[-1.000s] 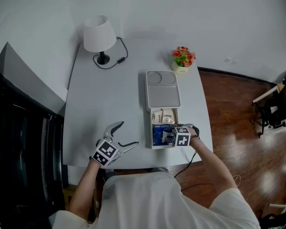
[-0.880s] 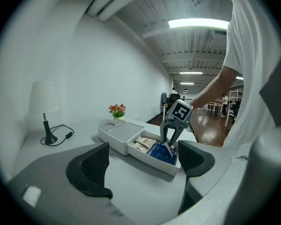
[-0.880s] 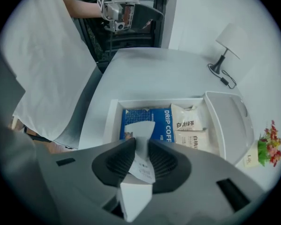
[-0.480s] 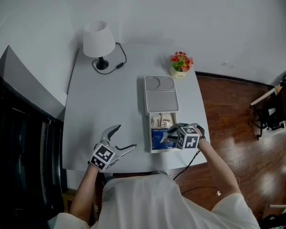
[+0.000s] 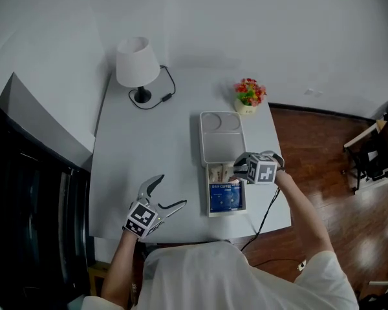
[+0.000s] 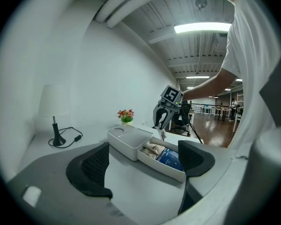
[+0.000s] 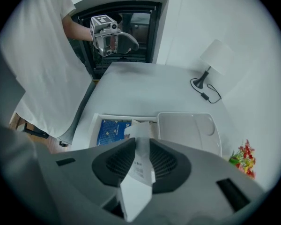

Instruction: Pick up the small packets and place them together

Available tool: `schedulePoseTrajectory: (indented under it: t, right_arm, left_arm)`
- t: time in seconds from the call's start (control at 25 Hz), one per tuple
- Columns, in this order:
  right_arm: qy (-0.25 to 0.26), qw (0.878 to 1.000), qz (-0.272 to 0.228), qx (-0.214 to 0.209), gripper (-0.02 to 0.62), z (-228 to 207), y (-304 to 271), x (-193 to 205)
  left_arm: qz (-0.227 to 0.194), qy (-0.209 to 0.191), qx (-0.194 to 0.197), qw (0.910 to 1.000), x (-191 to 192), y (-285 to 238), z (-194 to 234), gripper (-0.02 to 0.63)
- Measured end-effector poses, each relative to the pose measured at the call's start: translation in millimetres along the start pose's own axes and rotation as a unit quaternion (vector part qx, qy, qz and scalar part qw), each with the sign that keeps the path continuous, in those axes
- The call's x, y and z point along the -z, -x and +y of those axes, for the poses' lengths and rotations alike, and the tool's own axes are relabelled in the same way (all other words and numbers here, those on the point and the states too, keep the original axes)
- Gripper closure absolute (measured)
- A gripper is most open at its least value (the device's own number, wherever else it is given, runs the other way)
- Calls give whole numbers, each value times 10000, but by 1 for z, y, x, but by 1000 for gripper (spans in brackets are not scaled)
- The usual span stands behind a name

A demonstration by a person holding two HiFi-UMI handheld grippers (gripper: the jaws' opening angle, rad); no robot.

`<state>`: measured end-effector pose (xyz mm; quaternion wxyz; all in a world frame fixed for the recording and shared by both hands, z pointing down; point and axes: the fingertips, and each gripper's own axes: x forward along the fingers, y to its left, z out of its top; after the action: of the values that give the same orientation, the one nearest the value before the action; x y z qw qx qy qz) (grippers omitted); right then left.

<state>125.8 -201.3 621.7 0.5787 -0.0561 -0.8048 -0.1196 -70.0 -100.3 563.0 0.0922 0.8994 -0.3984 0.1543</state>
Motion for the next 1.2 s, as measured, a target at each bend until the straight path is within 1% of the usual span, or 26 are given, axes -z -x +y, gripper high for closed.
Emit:
schedulePoseTrajectory:
  t: [0.04,0.08,0.16,0.24,0.36,0.48,0.76,0.8,0.92,0.96,1.0,1.04,1.08,1.2]
  right_arm:
    - [6,10000,26,3,527,-8,1,4]
    - [6,10000,53,16,594,-17,2,9]
    - [3,9999,111,-17,594,-32,-1,18]
    - [8,9997,172,-146,594,-41,-6,24]
    - [19,9992,219,-348,594,-36,-15,27]
    - [40,9988,213,-442,594,-26,-23,31]
    - [-418,9979,-167,-455,592,-8,-24,27]
    - [-512,9974,-222,-449,563,-6,-25,28]
    - [-744,9954,-306,-519,552,4,-32,30]
    - [-795,9948,-311,-551,531,8,-37,30]
    - [-851,9941,-302,-599,381,12,-43,30]
    - [-898,9934,-262,-668,128,17,-49,29]
    - [-909,9929,-183,-745,48,23,-55,29]
    - [-788,9925,228,-905,48,42,-72,34]
  left_arm:
    - [24,13,-6,10000,0,-1,1,147]
    - [44,20,-7,10000,1,-2,3,146]
    - [78,28,-25,10000,2,-5,6,147]
    - [103,57,-82,9999,2,-7,11,147]
    - [59,155,-130,9998,-3,-12,12,147]
    - [126,163,-99,9997,1,-17,12,147]
    - [147,164,6,9998,-1,-27,9,147]
    - [142,156,26,9998,-2,-28,8,147]
    - [157,122,61,9998,0,-30,7,147]
    - [156,120,65,9998,0,-31,6,147]
    - [154,120,66,9998,-1,-31,5,147]
    - [151,121,66,9998,-1,-31,5,147]
    - [144,125,67,9998,-2,-31,4,147]
    - [173,124,53,9998,1,-30,2,147]
